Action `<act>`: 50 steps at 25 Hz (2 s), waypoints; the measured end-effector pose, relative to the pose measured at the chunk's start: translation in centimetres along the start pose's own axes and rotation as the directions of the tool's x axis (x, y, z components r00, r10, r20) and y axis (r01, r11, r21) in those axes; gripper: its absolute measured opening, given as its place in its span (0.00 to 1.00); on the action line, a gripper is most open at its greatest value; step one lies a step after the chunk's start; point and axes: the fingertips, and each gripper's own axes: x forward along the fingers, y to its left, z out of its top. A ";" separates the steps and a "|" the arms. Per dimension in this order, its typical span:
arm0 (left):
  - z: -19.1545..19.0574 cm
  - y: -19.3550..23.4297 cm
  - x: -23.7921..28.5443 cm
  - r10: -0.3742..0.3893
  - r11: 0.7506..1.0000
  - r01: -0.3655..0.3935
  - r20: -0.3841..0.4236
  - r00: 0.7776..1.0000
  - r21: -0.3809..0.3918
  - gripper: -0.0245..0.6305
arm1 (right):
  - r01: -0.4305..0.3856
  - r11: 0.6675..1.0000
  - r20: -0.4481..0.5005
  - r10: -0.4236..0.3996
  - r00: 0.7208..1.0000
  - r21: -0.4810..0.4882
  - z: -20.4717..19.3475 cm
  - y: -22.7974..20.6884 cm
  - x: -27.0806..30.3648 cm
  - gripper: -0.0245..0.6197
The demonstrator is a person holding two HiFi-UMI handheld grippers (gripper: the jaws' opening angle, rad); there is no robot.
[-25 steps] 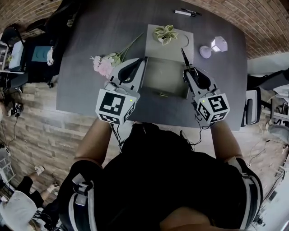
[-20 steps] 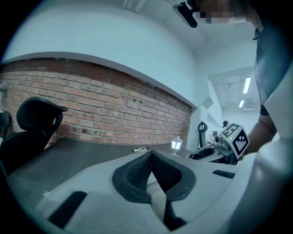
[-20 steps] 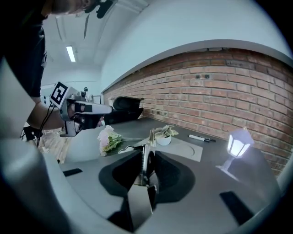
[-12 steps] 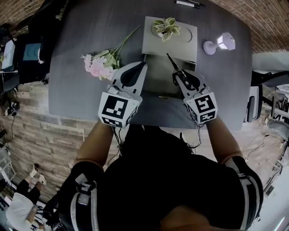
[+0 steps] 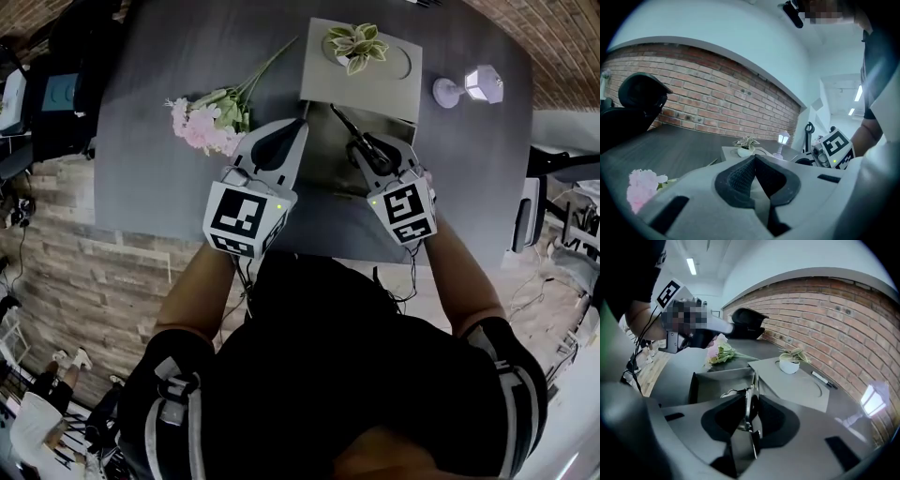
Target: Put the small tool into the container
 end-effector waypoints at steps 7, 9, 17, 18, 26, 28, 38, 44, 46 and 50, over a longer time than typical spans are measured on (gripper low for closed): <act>0.6 0.1 -0.5 0.007 1.000 -0.007 0.016 1.000 -0.002 0.05 | -0.015 0.996 -0.118 0.004 0.993 -0.088 -2.0 1.5 1.2 0.18; 0.5 0.1 -0.6 0.007 1.000 -0.007 0.019 1.000 -0.006 0.05 | -0.012 0.995 -0.119 0.000 0.993 -0.101 -1.9 1.6 1.3 0.18; 1.0 -1.0 -1.2 0.000 1.000 0.000 0.026 1.000 -0.002 0.05 | -0.009 0.964 -0.189 -0.042 0.981 -0.265 -2.6 2.2 2.3 0.20; 1.2 -1.2 -1.4 0.001 1.000 -0.001 0.025 1.000 0.003 0.05 | -0.007 0.954 -0.207 -0.057 0.977 -0.300 -2.7 2.4 2.4 0.21; 4.2 -2.4 -3.4 0.012 0.998 -0.015 0.046 0.999 0.060 0.05 | 0.020 0.912 -0.284 -0.148 0.947 -0.410 -3.6 2.1 2.3 0.25; 4.9 -2.5 -3.9 0.021 0.997 -0.024 0.049 0.999 0.075 0.05 | 0.007 0.915 -0.301 -0.140 0.943 -0.403 -3.6 2.0 1.9 0.34; 8.4 -5.2 -6.0 0.003 0.990 -0.014 0.075 0.997 0.141 0.05 | 0.076 0.973 -0.154 -0.111 0.982 -0.217 0.7 1.6 -3.3 0.38; 12.3 -7.2 -6.0 -0.032 0.976 0.003 0.128 0.991 0.220 0.05 | 0.149 0.988 0.086 -0.152 0.985 0.043 6.7 -1.3 -9.4 0.38; 13.7 -7.9 -6.0 -0.043 0.971 0.008 0.144 0.989 0.240 0.05 | 0.163 0.981 0.177 -0.181 0.967 0.109 8.8 -2.4 -12.0 0.37; 16.2 -9.4 -6.3 -0.065 0.962 0.015 0.176 0.982 0.271 0.05 | 0.177 0.957 0.367 -0.254 0.895 0.230 12.7 -4.2 -17.6 0.21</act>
